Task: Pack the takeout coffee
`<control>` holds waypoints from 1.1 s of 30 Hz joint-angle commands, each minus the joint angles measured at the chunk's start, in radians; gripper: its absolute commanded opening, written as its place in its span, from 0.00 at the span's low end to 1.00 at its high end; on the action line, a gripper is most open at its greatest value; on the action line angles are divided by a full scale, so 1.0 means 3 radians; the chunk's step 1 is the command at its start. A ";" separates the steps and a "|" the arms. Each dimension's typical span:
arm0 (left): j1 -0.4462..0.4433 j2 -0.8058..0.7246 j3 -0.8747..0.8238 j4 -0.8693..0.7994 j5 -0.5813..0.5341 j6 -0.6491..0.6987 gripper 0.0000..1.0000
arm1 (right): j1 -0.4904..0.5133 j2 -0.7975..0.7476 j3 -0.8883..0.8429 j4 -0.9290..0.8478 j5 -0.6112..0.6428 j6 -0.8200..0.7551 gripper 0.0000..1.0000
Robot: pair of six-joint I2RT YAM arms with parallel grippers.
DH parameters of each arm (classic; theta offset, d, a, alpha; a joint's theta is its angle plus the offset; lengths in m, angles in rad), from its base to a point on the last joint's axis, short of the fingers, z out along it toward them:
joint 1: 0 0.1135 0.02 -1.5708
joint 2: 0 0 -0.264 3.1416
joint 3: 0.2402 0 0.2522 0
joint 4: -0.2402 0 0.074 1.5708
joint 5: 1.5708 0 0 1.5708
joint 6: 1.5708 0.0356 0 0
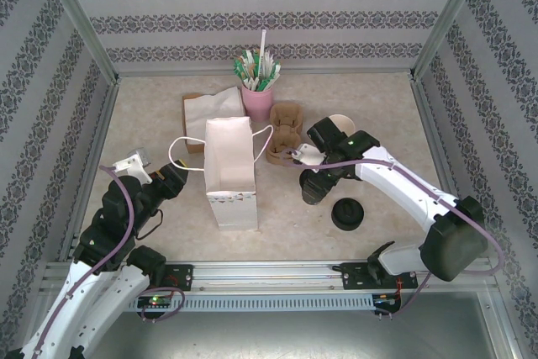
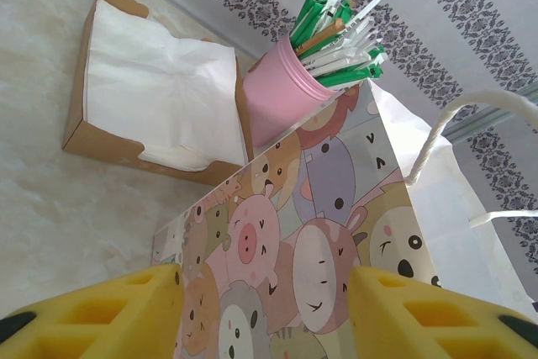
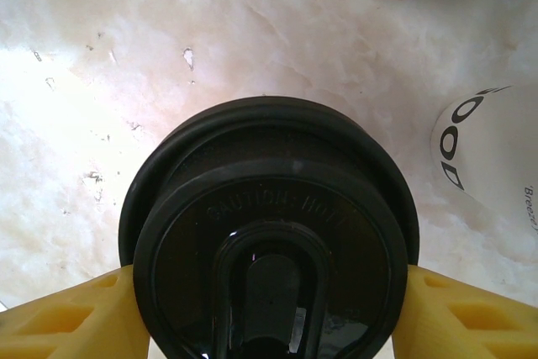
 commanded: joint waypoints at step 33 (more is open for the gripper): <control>-0.0036 -0.0014 0.0137 -0.0060 0.0022 0.0038 0.55 | -0.0263 0.0048 -0.0186 -0.0377 -0.0415 -0.0638 0.64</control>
